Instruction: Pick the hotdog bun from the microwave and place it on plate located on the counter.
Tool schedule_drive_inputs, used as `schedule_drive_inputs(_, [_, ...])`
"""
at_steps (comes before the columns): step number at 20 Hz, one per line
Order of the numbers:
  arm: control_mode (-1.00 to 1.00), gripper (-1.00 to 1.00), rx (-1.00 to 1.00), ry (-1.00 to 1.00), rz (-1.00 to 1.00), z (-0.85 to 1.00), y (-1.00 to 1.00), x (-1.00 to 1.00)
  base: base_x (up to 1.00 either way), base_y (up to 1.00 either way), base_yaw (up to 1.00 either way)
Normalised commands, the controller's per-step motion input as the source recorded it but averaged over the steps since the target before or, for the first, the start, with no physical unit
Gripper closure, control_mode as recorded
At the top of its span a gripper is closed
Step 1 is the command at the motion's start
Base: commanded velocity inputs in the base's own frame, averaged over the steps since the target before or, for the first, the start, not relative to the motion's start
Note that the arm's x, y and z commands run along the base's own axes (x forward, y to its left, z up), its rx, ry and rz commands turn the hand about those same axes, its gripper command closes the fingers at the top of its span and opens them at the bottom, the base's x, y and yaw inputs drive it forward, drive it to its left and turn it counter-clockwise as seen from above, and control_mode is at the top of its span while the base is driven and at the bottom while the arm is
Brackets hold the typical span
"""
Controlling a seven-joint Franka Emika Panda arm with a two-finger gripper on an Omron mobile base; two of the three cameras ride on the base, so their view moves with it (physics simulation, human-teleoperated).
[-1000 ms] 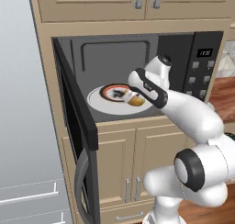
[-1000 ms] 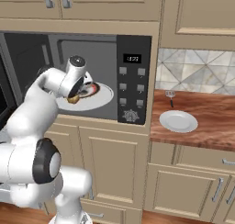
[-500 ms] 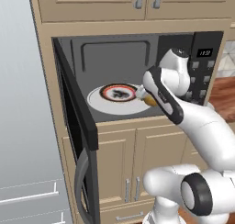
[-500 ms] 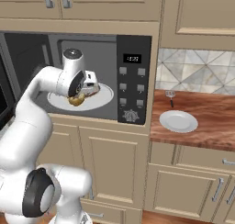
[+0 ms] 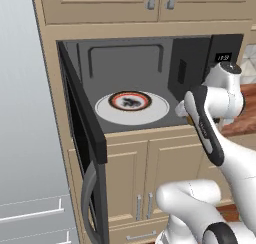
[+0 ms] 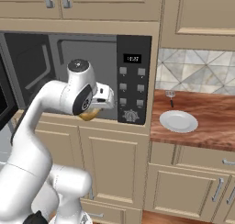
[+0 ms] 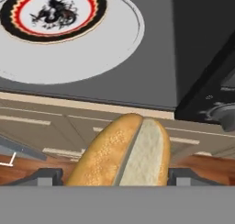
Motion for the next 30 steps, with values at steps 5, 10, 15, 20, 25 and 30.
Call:
schedule_drive_inputs(5, [-1.00, 1.00, 0.00, 0.03, -0.06, 0.00, -1.00, 0.00, 0.00, 0.00, 0.00])
schedule_drive_inputs(10, [-1.00, 1.00, 0.00, 0.01, 0.00, -0.02, -1.00, 0.16, 0.00, 0.00, 0.00])
schedule_drive_inputs(15, [-1.00, 1.00, 0.03, 0.00, 0.03, -0.16, -1.00, 0.15, 0.00, 0.00, 0.00])
schedule_drive_inputs(20, [-1.00, 1.00, 0.06, -0.01, 0.11, -0.30, -1.00, 0.09, 0.00, 0.00, 0.00])
schedule_drive_inputs(25, [-1.00, 1.00, 0.09, 0.00, 0.17, -0.23, -0.90, 0.60, 0.00, 0.00, 0.00])
schedule_drive_inputs(30, [-1.00, 1.00, 0.09, -0.03, 0.19, -0.19, -0.69, 0.51, 0.00, 0.00, 0.00])
